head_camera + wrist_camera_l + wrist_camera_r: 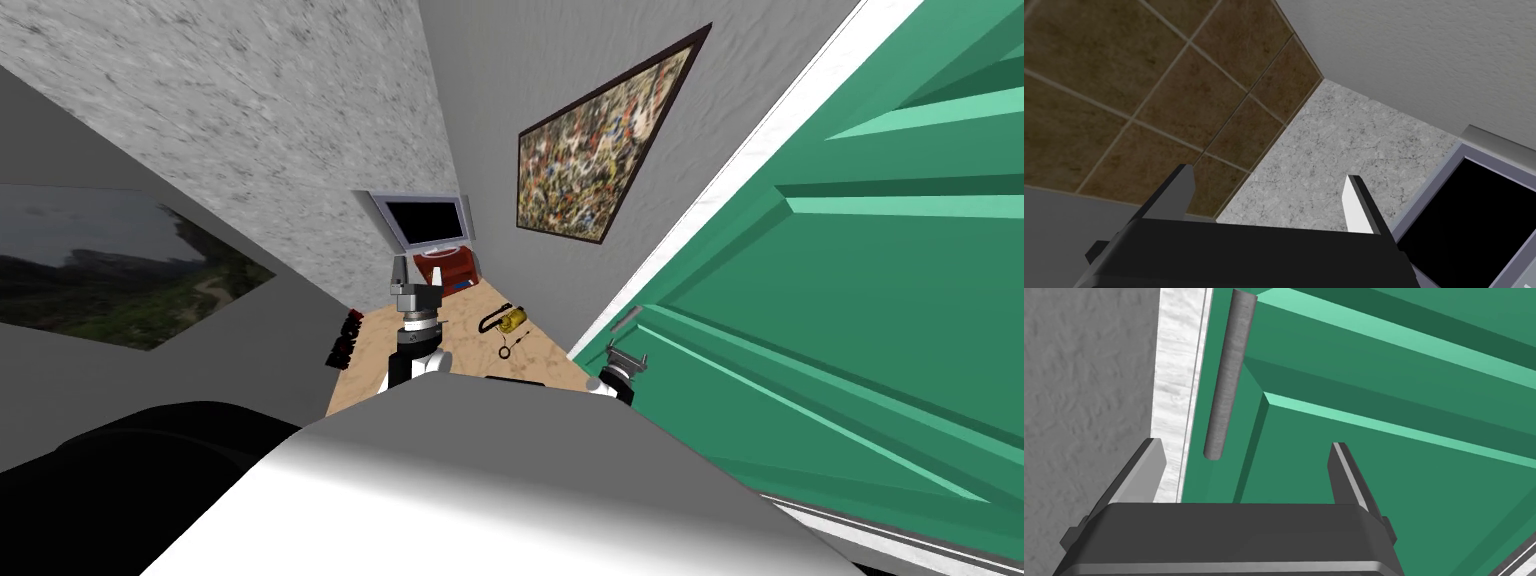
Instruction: Pull the door open
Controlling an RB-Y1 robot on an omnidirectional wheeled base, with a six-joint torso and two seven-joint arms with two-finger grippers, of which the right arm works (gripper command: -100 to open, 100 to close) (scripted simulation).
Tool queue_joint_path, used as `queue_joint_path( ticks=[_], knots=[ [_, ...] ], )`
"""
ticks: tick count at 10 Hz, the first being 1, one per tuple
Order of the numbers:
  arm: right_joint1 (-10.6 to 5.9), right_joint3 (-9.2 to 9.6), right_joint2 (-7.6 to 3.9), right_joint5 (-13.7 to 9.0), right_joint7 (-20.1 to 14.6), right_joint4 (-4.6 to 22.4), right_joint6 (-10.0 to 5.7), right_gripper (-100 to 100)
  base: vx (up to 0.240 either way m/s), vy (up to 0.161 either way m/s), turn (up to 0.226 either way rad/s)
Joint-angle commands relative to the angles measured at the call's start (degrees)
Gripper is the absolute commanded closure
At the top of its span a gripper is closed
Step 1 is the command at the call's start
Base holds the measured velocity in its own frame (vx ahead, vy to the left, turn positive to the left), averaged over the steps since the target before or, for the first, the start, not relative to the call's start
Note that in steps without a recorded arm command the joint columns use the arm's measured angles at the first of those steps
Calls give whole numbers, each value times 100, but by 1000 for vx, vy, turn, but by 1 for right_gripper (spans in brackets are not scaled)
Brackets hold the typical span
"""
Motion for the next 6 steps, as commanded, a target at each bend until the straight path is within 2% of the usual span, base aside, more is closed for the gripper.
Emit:
queue_joint_path(
  ticks=[1, 6],
  knots=[
    [-52, -54, 8, -116, -184, 196, -71, -100, 25, -77, 179],
    [-232, -216, 4, -448, -687, 775, -253, -100, 38, -80, 161]
  ],
)
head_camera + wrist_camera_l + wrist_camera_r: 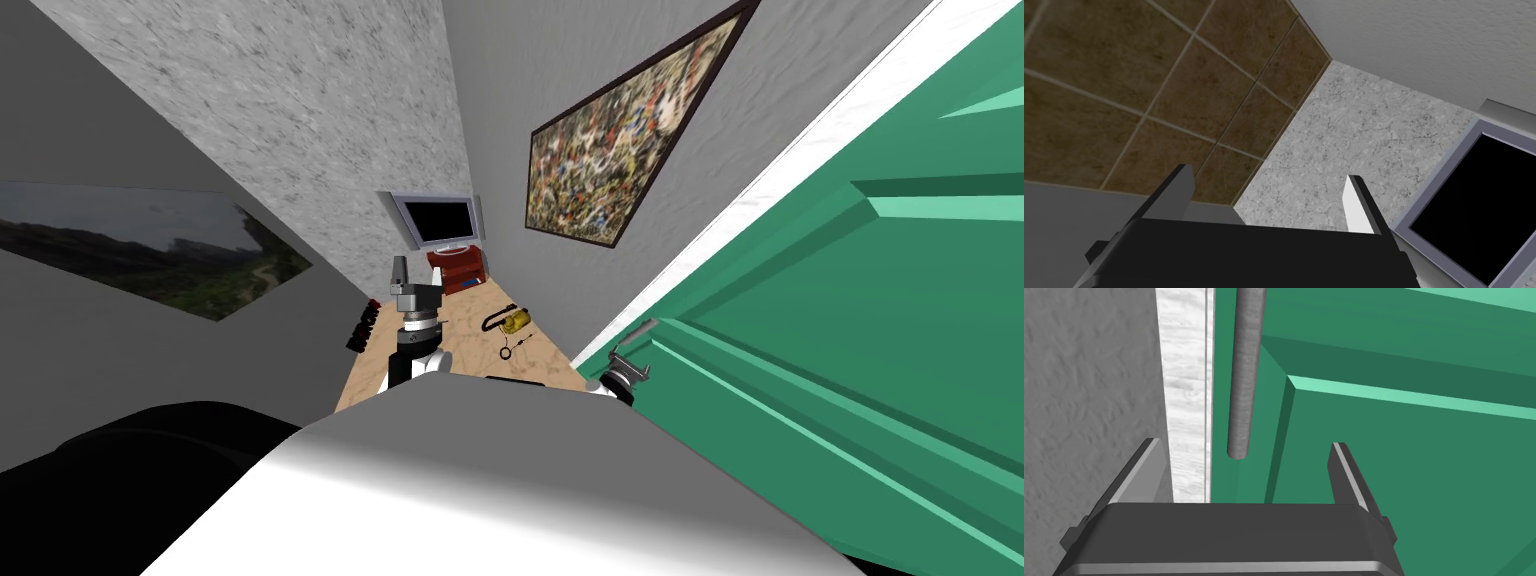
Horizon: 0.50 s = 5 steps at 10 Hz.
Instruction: Pull the door open
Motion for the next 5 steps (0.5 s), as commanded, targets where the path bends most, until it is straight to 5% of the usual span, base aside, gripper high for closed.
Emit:
queue_joint_path(
  ticks=[1, 4, 5],
  knots=[
    [-63, -63, -7, -131, -212, 224, -69, -100, 71, -109, 203],
    [-152, -96, -26, -207, -351, 458, -150, -100, 44, -72, 109],
    [-177, -40, -46, -181, -424, 511, -159, -100, -111, 47, -2]
  ],
)
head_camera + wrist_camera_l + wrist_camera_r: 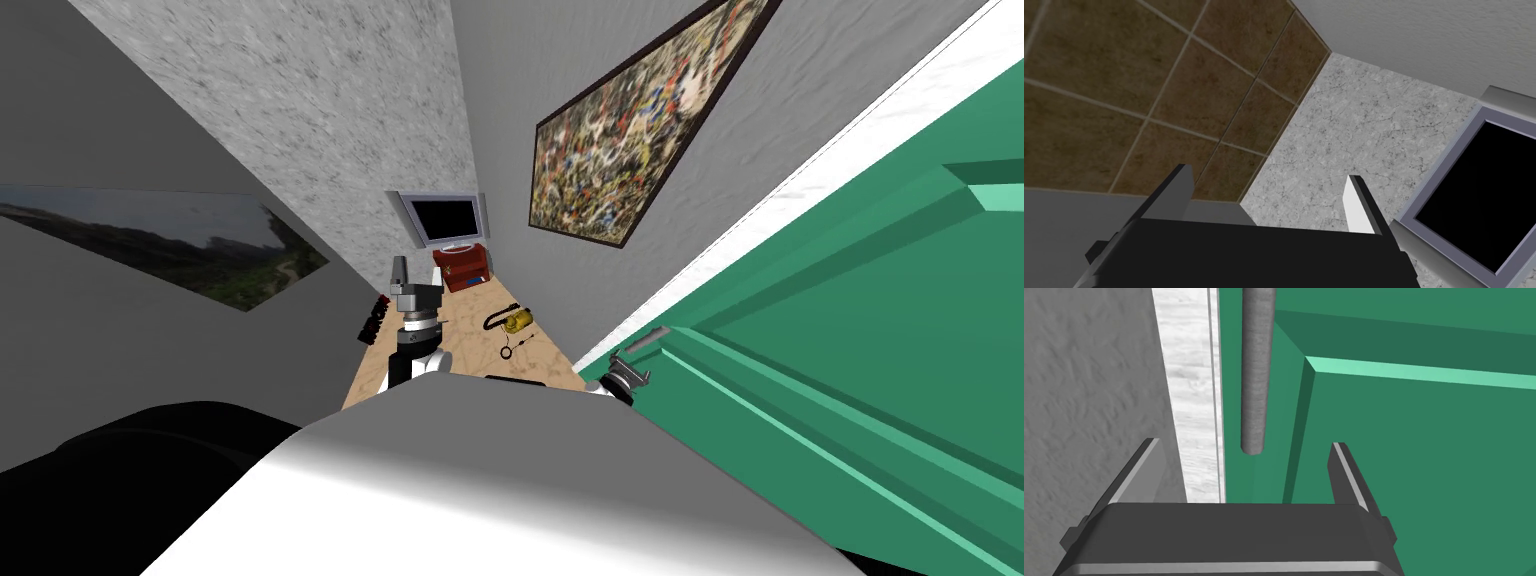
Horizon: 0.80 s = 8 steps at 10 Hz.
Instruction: Pull the door open
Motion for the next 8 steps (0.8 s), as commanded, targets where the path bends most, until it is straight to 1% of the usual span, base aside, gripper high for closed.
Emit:
queue_joint_path(
  ticks=[1, 3, 5, 6, 7, 8],
  knots=[
    [-14, 47, -13, 26, -42, 34, 0, -100, -146, 99, -5],
    [-39, 144, -41, 81, -111, 82, 4, -100, -154, 113, -24],
    [-77, 297, -84, 168, -219, 156, 10, -100, -169, 99, -66],
    [-105, 407, -114, 230, -299, 210, 14, -100, -139, 93, -137],
    [-133, 517, -144, 291, -378, 263, 18, -100, -43, 38, -185],
    [-153, 599, -167, 337, -438, 303, 20, -100, 91, -37, -243]
  ],
)
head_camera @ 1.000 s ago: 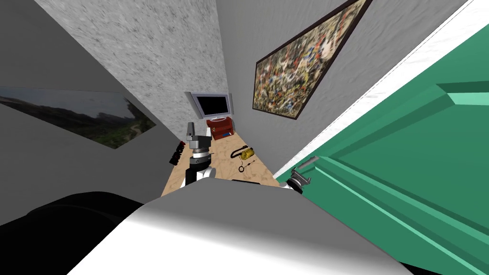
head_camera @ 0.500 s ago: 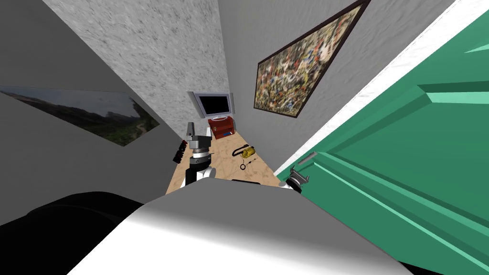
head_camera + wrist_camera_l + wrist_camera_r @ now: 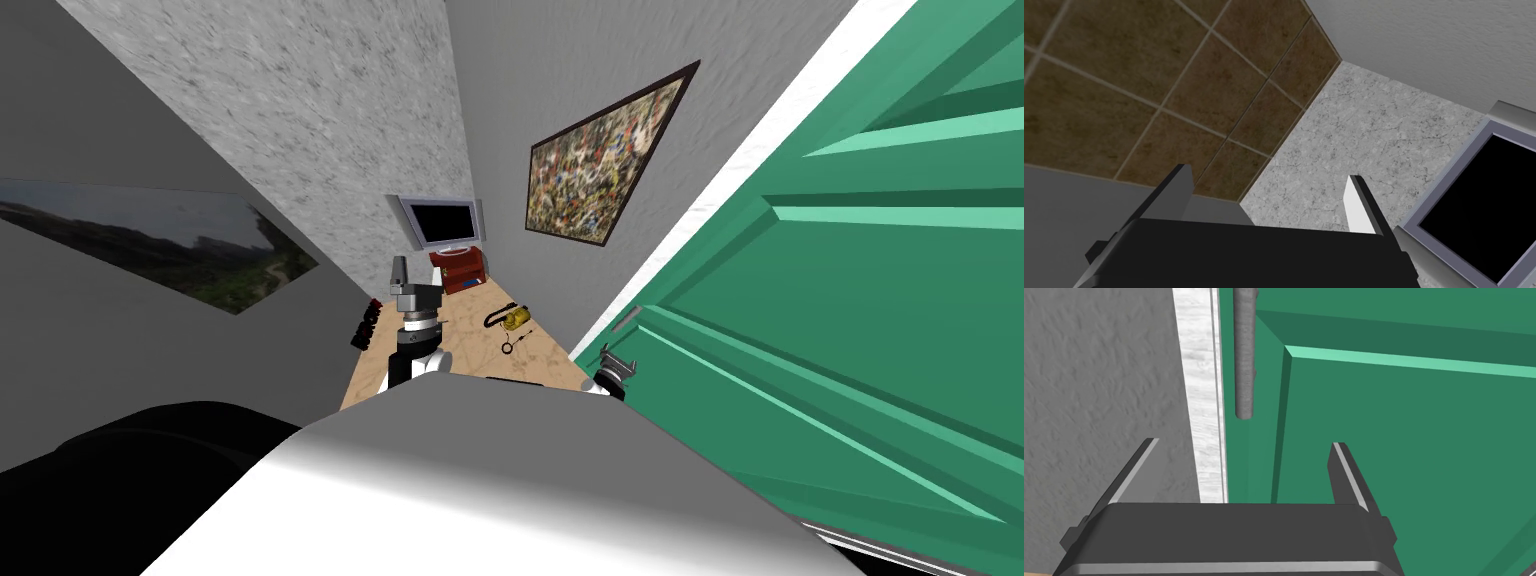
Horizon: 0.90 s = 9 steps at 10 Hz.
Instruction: Pull the door open
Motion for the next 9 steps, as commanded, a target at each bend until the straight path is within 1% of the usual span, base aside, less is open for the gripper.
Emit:
queue_joint_path(
  ticks=[1, 4, 9],
  knots=[
    [-34, 71, -27, 39, -46, 30, 25, -100, 135, -60, -112],
    [-53, 149, -48, 82, -104, 67, 27, -100, 160, -104, -104],
    [-72, 224, -68, 124, -159, 103, 29, -100, 193, -106, -90]
  ],
)
